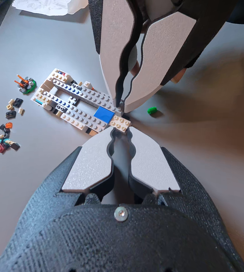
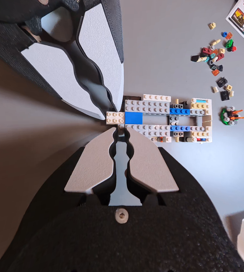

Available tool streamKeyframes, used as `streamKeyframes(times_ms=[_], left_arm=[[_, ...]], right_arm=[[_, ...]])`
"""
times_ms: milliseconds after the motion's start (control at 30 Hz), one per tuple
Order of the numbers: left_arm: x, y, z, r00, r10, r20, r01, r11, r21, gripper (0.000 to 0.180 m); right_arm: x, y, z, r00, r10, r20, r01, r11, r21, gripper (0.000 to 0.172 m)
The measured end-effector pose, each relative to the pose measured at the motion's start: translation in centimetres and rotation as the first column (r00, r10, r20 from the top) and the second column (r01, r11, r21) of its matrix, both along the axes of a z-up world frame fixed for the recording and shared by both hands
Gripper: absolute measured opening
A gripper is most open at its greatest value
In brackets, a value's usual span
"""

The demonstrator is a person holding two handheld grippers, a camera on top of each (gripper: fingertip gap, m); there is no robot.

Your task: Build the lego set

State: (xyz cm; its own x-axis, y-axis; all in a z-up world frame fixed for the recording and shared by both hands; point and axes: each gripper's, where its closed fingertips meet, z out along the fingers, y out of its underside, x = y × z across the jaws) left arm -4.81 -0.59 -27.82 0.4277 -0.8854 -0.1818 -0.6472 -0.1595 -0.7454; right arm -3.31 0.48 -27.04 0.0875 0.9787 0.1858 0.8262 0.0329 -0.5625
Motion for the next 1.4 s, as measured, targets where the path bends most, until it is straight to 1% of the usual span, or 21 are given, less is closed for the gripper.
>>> streamKeyframes(times_ms=[167,300,567,667,867,967,1233,1300,1400], left_arm=[[0.2,0.1,0.0,1.000,0.013,0.029,-0.012,1.000,-0.016,0.014],[0.3,0.0,0.1,0.999,0.021,0.035,-0.021,1.000,-0.015,0.011],[0.4,0.0,0.1,0.999,0.031,0.038,-0.030,0.999,-0.010,0.011],[0.6,-0.1,0.1,0.999,0.025,0.034,-0.025,1.000,-0.004,0.008],[0.8,-0.3,0.1,0.999,0.023,0.034,-0.023,1.000,0.003,0.010],[0.8,-0.3,0.3,0.998,0.029,0.060,-0.028,1.000,-0.012,0.010],[0.6,0.0,0.3,0.997,0.043,0.059,-0.043,0.999,-0.010,0.011],[0.5,0.0,0.3,0.997,0.047,0.059,-0.047,0.999,-0.007,0.011],[0.4,0.0,0.4,0.997,0.052,0.062,-0.052,0.999,-0.002,0.012]], right_arm=[[0.2,0.0,-0.2,0.999,-0.008,0.050,0.006,0.999,0.041,0.008],[0.2,0.1,-0.2,0.997,-0.017,0.075,0.009,0.995,0.101,0.008],[0.9,0.0,-0.4,0.991,-0.029,0.128,0.017,0.995,0.095,0.008],[1.0,0.0,-0.5,0.986,-0.028,0.165,0.013,0.996,0.093,0.008],[1.1,0.2,-0.6,0.972,-0.029,0.234,0.006,0.995,0.100,0.008],[1.0,0.4,-0.3,0.973,-0.035,0.230,0.010,0.994,0.105,0.009],[0.9,0.4,-0.3,0.978,-0.028,0.206,0.007,0.995,0.104,0.010],[1.3,0.3,-0.1,0.980,-0.028,0.195,0.007,0.995,0.104,0.010],[2.6,-0.1,0.1,0.986,-0.044,0.163,0.035,0.998,0.059,0.014]])
